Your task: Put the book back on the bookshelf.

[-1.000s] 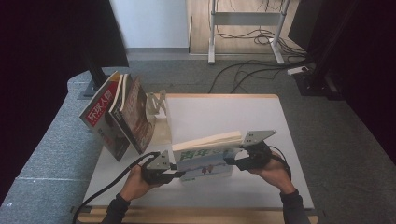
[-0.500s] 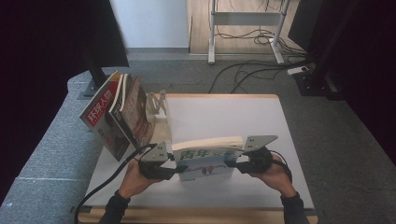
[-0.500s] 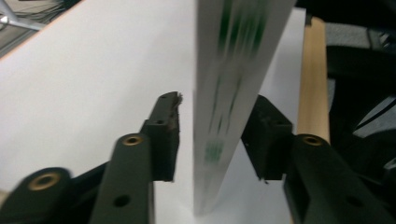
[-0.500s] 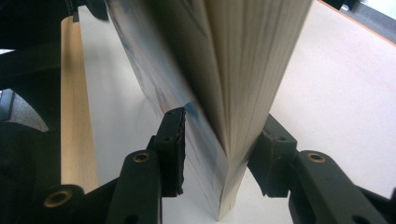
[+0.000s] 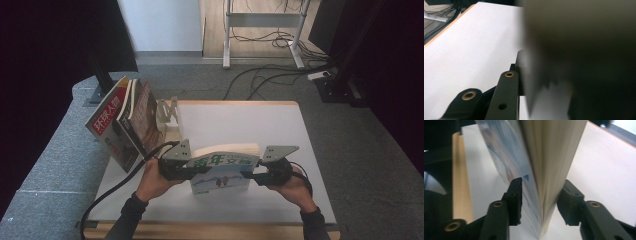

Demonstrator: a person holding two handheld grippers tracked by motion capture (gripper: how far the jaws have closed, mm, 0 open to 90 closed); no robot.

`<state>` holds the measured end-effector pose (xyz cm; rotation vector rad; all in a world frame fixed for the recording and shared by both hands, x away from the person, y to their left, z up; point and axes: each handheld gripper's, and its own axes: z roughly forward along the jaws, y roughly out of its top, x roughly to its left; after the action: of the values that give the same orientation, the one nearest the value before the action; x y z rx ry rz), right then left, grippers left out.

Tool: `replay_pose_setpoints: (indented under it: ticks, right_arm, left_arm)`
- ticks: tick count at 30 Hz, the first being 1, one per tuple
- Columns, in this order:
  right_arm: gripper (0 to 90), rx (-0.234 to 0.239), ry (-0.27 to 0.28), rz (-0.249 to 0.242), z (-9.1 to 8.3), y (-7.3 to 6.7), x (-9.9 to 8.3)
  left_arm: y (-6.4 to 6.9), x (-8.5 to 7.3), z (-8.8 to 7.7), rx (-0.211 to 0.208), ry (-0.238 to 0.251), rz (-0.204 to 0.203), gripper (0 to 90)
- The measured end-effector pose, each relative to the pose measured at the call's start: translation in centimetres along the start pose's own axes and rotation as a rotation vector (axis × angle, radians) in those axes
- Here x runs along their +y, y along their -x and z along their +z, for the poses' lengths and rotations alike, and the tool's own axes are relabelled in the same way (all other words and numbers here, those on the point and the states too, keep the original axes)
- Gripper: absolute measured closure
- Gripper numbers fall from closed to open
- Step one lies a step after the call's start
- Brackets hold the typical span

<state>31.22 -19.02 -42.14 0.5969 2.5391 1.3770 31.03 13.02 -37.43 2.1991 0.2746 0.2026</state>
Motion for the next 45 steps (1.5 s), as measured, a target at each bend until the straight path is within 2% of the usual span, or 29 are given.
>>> replay_pose_setpoints:
  ticks: [2,5,7,8,12,14,18,21,25,28,32,40,45]
  right_arm:
    - [51.3,-0.044,-0.001,0.011,-0.2,0.1,-0.5]
    - [43.9,-0.145,-0.011,0.042,-0.7,0.3,-1.7]
    - [40.8,-0.175,-0.013,0.058,-0.9,0.4,-2.5]
    - [38.2,-0.215,-0.025,0.076,-1.1,0.5,-3.2]
    - [30.5,-0.306,-0.053,0.16,-1.1,1.1,-6.1]
    - [25.4,-0.342,-0.072,0.201,-1.0,1.5,-7.9]
    - [21.2,-0.399,-0.096,0.258,-0.9,2.0,-10.5]
    - [18.8,-0.43,-0.097,0.314,-0.9,2.3,-12.3]
    - [14.2,-0.478,-0.135,0.34,-0.7,2.6,-13.9]
    - [13.1,-0.499,-0.129,0.363,-0.8,2.9,-14.2]
    - [12.0,-0.528,-0.13,0.355,-0.9,2.8,-14.3]
    - [9.8,-0.525,-0.14,0.374,-0.9,3.0,-14.3]
    - [9.8,-0.524,-0.14,0.375,-0.9,3.0,-14.3]
  left_arm:
    - [-0.1,0.0,0.0,0.005,0.0,-0.01,73.5]
    - [-0.4,0.0,0.1,0.011,0.003,-0.025,73.6]
    - [-0.6,0.0,0.1,0.016,0.004,-0.034,73.6]
    - [-0.6,0.0,0.1,0.017,0.008,-0.043,73.6]
    - [-0.9,0.0,0.2,0.027,0.013,-0.062,73.8]
    - [-1.1,0.0,0.3,0.029,0.016,-0.072,73.9]
    - [-1.4,-0.1,0.2,0.041,0.023,-0.093,74.1]
    - [-1.6,-0.1,-0.1,0.064,0.021,-0.109,74.1]
    - [-2.0,-0.2,-1.1,0.105,0.016,-0.135,74.2]
    - [-2.1,-0.4,-1.9,0.132,0.016,-0.153,74.3]
    - [-2.4,-1.0,-3.3,0.172,0.019,-0.191,74.3]
    - [-2.8,-1.8,-5.9,0.246,0.018,-0.236,74.4]
    - [-3.2,-2.6,-7.8,0.314,0.016,-0.283,74.3]
